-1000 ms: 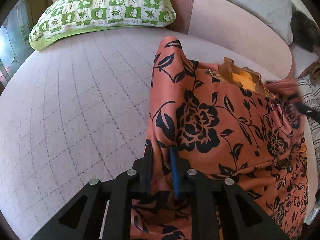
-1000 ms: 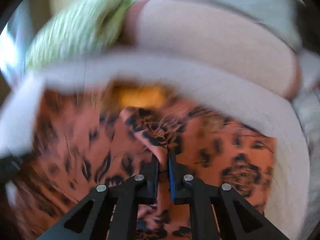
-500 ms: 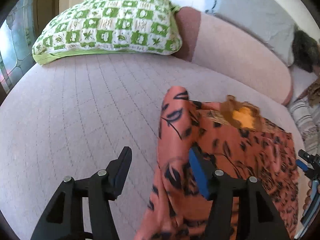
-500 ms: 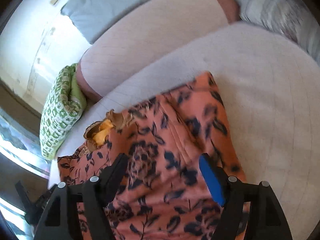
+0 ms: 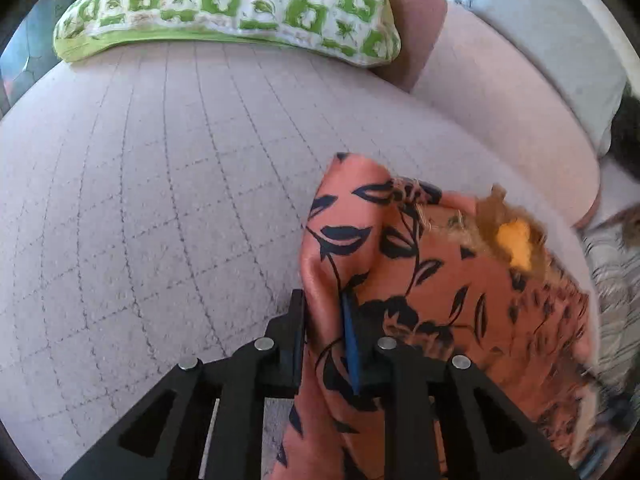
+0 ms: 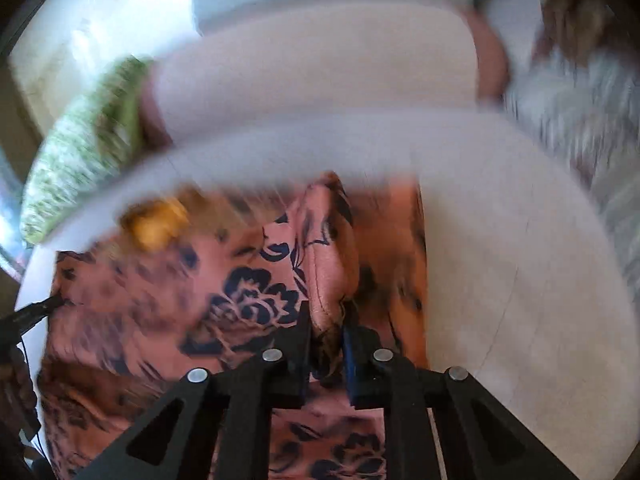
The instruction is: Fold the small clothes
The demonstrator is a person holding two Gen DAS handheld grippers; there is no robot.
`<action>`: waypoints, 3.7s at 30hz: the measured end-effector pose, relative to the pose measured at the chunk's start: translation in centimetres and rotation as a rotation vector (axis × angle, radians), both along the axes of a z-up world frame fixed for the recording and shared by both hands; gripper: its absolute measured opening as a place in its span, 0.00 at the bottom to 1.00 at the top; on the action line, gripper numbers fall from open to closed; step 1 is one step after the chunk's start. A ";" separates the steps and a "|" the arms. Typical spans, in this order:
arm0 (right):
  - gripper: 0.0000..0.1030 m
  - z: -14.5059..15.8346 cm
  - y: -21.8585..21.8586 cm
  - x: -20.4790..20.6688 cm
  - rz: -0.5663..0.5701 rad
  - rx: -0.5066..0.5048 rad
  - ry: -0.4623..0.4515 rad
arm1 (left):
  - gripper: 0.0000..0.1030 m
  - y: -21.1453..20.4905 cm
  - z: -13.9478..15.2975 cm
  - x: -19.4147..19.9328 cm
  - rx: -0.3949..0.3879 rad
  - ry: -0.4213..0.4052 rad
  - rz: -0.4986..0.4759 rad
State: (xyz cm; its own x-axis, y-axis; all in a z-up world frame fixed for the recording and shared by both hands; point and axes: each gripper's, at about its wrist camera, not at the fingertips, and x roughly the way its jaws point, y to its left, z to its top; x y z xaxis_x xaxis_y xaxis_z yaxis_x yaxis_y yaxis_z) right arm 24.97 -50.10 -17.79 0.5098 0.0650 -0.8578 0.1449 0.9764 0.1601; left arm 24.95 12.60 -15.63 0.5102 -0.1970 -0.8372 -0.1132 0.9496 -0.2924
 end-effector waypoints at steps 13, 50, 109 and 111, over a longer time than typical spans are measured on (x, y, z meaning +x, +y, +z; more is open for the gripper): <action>0.68 7.4 -2.6 -2.9 0.019 0.243 -0.289 | 0.28 -3.5 3.6 0.6 0.226 -0.154 -0.121; 0.67 1.3 -5.2 -5.4 0.039 0.080 -0.014 | 0.42 -1.9 4.6 -8.3 0.233 -0.105 -0.105; 0.80 0.7 -1.9 -5.4 0.093 0.323 -0.009 | 0.45 -3.3 3.4 -8.7 0.185 -0.032 -0.055; 0.82 4.2 -1.4 -8.2 0.154 0.282 -0.110 | 0.58 -3.4 6.0 -11.5 0.189 -0.103 -0.099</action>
State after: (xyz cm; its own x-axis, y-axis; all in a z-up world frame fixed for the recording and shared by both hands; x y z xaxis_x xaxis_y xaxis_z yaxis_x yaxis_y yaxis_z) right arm 16.80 -51.53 -13.62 0.5644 0.3750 -0.7354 -0.0336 0.9006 0.4334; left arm 13.43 9.25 -9.66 0.5811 -0.0949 -0.8083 0.0042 0.9935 -0.1136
